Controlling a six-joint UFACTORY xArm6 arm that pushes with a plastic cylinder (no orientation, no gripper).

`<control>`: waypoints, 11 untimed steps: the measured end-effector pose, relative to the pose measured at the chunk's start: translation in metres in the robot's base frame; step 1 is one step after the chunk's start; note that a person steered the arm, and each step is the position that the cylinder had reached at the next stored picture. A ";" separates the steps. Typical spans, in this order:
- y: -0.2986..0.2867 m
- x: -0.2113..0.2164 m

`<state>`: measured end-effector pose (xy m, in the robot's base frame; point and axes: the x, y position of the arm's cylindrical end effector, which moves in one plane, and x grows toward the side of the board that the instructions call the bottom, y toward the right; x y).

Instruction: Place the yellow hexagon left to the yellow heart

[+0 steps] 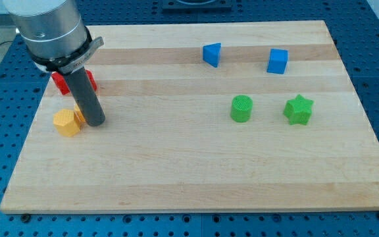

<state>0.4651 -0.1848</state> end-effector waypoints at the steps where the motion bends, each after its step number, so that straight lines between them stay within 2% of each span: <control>1: 0.000 0.016; 2: -0.023 0.053; 3: -0.064 0.042; 4: -0.081 0.014; 5: -0.089 0.009; 7: -0.068 0.039; 8: -0.053 0.037; 10: -0.074 0.006; 11: -0.077 0.008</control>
